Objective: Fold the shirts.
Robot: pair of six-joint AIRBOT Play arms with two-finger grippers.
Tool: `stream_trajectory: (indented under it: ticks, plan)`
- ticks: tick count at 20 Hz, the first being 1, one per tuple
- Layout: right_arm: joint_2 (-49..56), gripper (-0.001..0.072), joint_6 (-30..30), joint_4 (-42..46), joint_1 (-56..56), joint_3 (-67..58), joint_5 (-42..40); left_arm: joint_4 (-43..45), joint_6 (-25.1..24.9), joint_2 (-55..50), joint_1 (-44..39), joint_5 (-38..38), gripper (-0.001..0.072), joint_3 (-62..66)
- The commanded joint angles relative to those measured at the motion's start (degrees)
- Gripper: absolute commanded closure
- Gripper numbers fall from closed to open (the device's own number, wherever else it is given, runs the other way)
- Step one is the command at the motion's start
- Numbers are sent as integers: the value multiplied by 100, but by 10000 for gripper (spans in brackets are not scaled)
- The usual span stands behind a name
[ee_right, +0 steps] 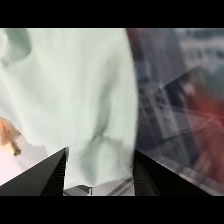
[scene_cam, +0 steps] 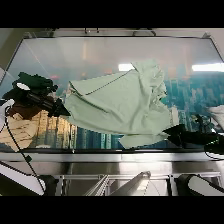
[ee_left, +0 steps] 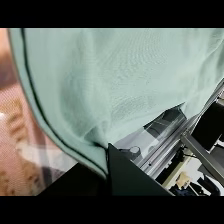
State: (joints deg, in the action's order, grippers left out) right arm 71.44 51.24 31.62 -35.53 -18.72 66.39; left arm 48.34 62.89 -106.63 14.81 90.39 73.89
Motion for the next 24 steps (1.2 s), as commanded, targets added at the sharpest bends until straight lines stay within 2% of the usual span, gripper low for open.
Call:
stream_trajectory:
  ticks: [1, 4, 7, 10, 12, 13, 14, 15, 16, 18, 20, 22, 24]
  plan:
    - [208, 230, -199, -85, 7, 22, -170, -9, -4, 4, 4, 9, 689, 4]
    - [398, 325, -201, -107, 310, 22, -450, -9, -4, 4, 2, 7, 689, 7]
    - [463, 328, -216, -393, 774, 20, -616, -9, -9, 2, 4, 9, 689, 7]
    - [463, 483, -503, -643, 855, 17, -286, -9, -101, 4, 11, 7, 689, 7]
    - [455, 486, -531, -638, 852, 17, -22, -9, -101, 4, 22, 9, 689, 7]
    - [426, 617, -621, -640, 852, 11, 155, -9, -101, 4, 22, 22, 690, 7]
    - [350, 635, -636, -643, 852, 7, 297, -24, -98, 9, 22, 61, 690, 7]
    - [199, 688, -632, -664, 852, -31, 474, -98, -103, 59, 28, 109, 690, 4]
    - [-7, 688, -632, -741, 848, -116, 748, -293, -162, 166, 33, 151, 690, 7]
    - [-577, 688, -581, -1158, 767, -575, 1432, -1008, -382, 553, 81, 387, 691, 7]
    - [-1222, 688, -304, -1950, 505, -1414, 1971, -2083, -507, 1193, 225, 817, 691, 7]
    - [-1725, 688, 98, -2500, 146, -2688, 2337, -3241, -581, 2009, 468, 1075, 690, 7]
    - [-2028, 688, 302, -2859, -177, -3967, 2409, -4811, -584, 2909, 778, 1158, 690, 7]
